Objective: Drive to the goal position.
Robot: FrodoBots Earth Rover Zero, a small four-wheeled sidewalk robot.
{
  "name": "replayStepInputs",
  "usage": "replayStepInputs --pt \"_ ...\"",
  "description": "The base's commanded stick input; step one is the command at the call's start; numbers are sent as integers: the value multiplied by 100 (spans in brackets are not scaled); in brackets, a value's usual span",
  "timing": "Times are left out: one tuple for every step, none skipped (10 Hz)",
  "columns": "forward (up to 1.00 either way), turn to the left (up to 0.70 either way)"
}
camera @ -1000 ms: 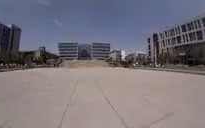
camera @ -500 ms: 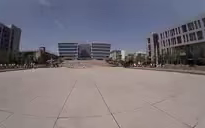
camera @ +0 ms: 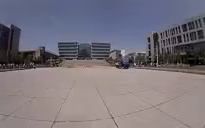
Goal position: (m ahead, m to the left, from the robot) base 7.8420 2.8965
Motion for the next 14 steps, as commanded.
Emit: replayStepInputs --pt "0 0" --pt "49 1" --pt "70 2" --pt "70 2" --pt "70 2" --pt "70 2" --pt "70 2" --pt "70 2" --pt "70 2" --pt "70 2" --pt "70 2" --pt "70 2" --pt "70 2" --pt "70 2"
